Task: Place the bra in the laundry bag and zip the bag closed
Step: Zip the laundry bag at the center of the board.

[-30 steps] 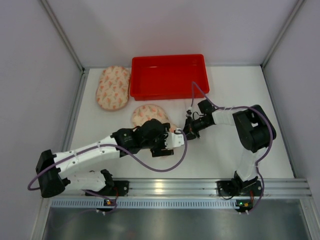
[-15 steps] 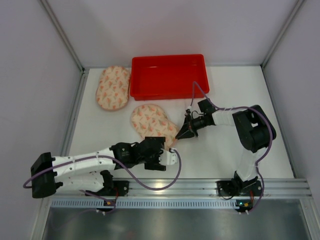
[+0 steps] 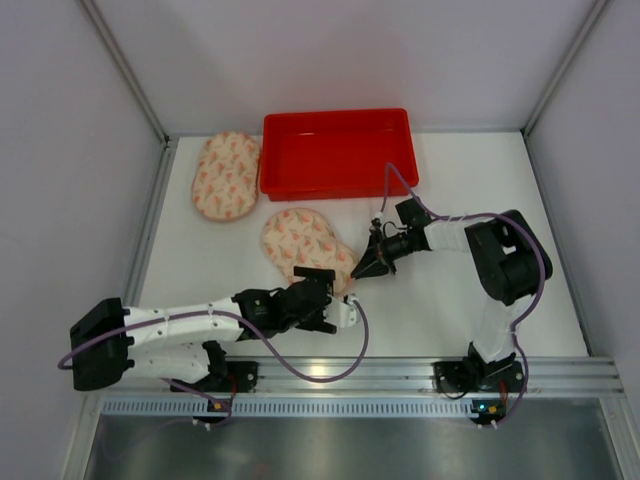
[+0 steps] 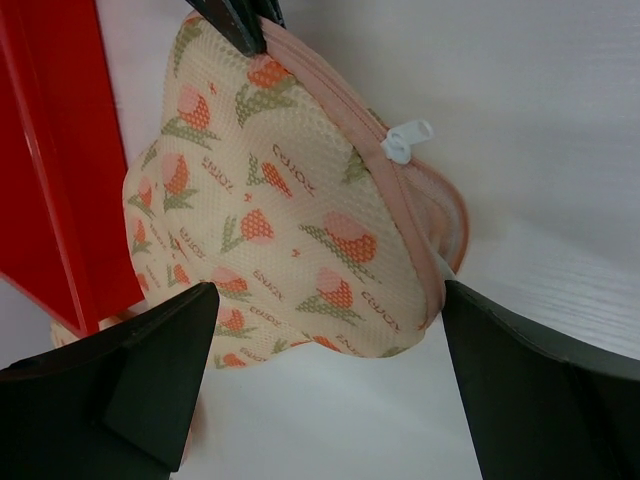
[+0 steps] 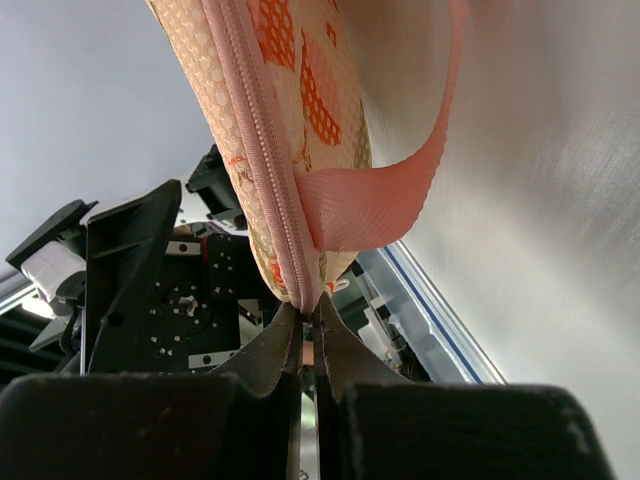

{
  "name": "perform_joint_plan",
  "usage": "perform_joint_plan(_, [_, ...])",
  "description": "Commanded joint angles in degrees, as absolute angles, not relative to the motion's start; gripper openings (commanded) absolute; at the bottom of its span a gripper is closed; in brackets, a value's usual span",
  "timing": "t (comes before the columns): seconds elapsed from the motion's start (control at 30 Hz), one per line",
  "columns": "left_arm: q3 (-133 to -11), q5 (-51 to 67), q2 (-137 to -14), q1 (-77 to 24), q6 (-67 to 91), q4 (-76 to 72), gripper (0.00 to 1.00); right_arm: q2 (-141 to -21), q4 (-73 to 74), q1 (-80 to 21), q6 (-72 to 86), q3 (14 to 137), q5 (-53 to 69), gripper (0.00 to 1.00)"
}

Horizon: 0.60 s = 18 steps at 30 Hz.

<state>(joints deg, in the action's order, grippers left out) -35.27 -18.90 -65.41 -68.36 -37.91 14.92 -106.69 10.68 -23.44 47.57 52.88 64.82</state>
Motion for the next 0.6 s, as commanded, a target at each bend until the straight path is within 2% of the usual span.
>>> perform_joint_plan(0.0, [-34.2,-23.5,-65.7,-68.6,-40.2,7.0,0.99,-105.2,9.7,-23.2,46.7,52.4,67.2,0.0])
perform_joint_plan(0.2, [-33.9,-26.5,-65.7,-68.5,-41.3,1.7,0.99,-104.9,9.6,-23.4,46.8,52.3,66.4,0.0])
perform_joint_plan(0.3, [-34.5,-27.4,-67.9,-68.5,-41.5,0.5,0.99,-104.9,8.8,-23.8,47.4,52.2,66.6,0.0])
perform_joint_plan(0.57, [-34.8,-31.3,-76.7,-68.5,-42.6,-13.9,0.99,-104.6,6.5,-25.1,49.0,51.6,67.9,0.0])
